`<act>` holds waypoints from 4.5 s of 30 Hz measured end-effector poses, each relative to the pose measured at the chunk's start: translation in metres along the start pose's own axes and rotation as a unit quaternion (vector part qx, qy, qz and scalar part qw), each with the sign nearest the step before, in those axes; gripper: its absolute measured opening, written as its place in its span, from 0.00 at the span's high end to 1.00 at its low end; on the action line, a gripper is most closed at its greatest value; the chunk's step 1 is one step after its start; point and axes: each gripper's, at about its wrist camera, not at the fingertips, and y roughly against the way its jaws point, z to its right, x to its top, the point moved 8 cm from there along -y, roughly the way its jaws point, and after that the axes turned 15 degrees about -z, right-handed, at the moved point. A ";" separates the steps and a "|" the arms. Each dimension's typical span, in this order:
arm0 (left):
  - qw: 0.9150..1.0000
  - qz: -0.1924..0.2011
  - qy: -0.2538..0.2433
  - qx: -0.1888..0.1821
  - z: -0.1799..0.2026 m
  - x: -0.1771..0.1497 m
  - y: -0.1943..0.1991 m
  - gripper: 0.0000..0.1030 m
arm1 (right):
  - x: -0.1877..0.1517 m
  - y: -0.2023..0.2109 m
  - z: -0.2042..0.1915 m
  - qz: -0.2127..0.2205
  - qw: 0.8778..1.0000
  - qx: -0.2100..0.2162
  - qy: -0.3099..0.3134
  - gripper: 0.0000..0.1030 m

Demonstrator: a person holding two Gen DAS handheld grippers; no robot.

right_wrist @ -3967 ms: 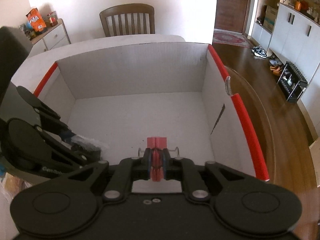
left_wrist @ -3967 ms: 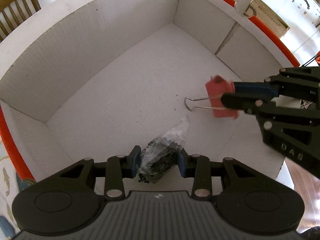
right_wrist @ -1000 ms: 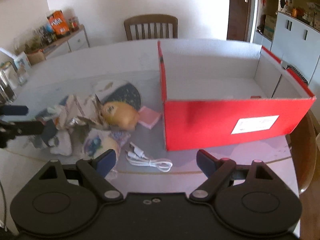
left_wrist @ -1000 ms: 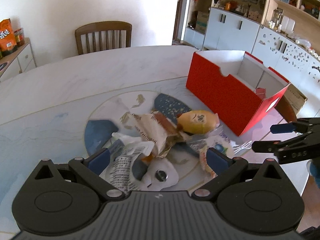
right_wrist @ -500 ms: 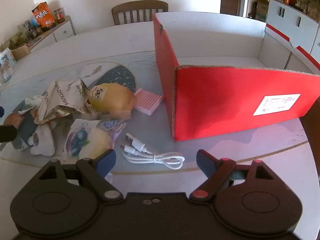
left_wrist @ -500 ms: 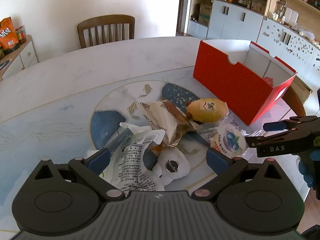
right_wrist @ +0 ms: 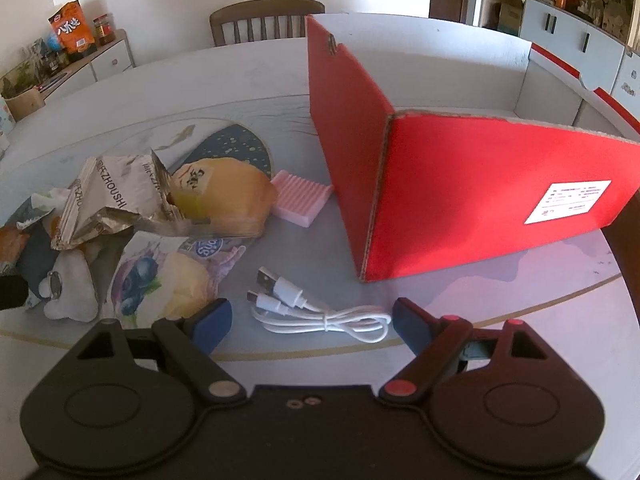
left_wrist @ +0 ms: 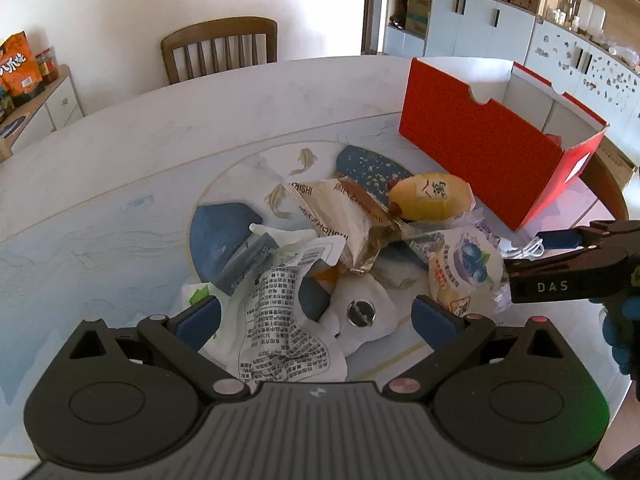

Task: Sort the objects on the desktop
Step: 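Grasp the white printed wrapper with the left tool while the right tool grasps the white cable, then carry the white wrapper and white cable over the red box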

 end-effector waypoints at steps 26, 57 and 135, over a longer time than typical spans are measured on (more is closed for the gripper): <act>0.999 -0.008 0.042 0.009 -0.029 0.004 -0.016 0.69 | 0.000 0.004 0.005 0.004 1.000 -0.008 0.014 0.31; 0.999 0.005 0.038 0.023 -0.026 0.000 -0.008 0.78 | 0.001 0.008 0.000 0.005 0.997 0.023 0.074 0.73; 0.989 0.081 -0.107 -0.054 0.211 0.170 0.033 0.84 | 0.114 0.125 0.173 0.113 0.988 0.080 0.071 0.96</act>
